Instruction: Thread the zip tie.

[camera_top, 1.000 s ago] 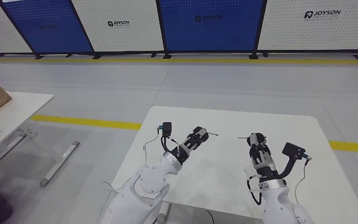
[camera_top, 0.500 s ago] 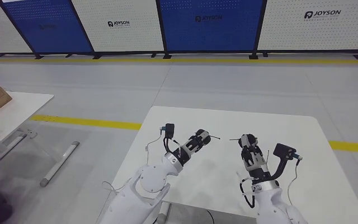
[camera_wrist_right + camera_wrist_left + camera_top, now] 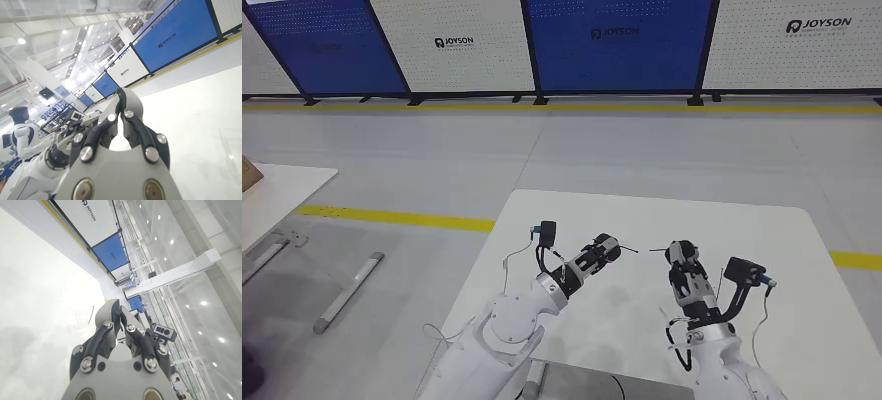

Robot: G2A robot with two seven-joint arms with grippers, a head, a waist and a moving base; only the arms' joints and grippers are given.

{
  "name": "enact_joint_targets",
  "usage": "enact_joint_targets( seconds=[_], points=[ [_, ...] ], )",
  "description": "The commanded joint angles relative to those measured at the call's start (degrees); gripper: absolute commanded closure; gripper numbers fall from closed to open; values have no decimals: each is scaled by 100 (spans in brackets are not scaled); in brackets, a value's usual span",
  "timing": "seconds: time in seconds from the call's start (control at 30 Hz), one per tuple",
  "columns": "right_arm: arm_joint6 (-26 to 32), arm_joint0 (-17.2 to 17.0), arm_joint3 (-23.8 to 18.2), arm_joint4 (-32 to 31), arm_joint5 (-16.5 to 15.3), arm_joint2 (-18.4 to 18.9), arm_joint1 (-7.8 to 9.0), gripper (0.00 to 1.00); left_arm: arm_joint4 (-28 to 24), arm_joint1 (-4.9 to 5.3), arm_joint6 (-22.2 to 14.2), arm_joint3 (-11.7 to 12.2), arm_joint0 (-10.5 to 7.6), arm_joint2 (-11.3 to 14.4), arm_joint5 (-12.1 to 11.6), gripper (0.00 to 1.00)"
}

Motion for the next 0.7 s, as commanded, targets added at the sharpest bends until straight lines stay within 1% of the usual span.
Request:
enact_joint_targets(
  seconds=[0.0, 0.1, 0.37, 0.43, 0.67],
  points=[
    [47, 21, 11, -135, 138, -70, -13, 100, 0, 0, 0, 0, 0, 0, 0, 100],
    [6, 7, -41, -100, 340, -121, -43, 100, 0, 0, 0, 0, 0, 0, 0, 100],
    [6, 7, -41, -100, 340, -121, -43, 100, 0, 0, 0, 0, 0, 0, 0, 100],
    [7, 13, -10, -107, 294, -113, -50, 100, 0, 0, 0, 0, 0, 0, 0, 100],
    [45, 152, 124, -179, 293, -261, -106, 100, 0, 0, 0, 0, 0, 0, 0, 100]
  ],
)
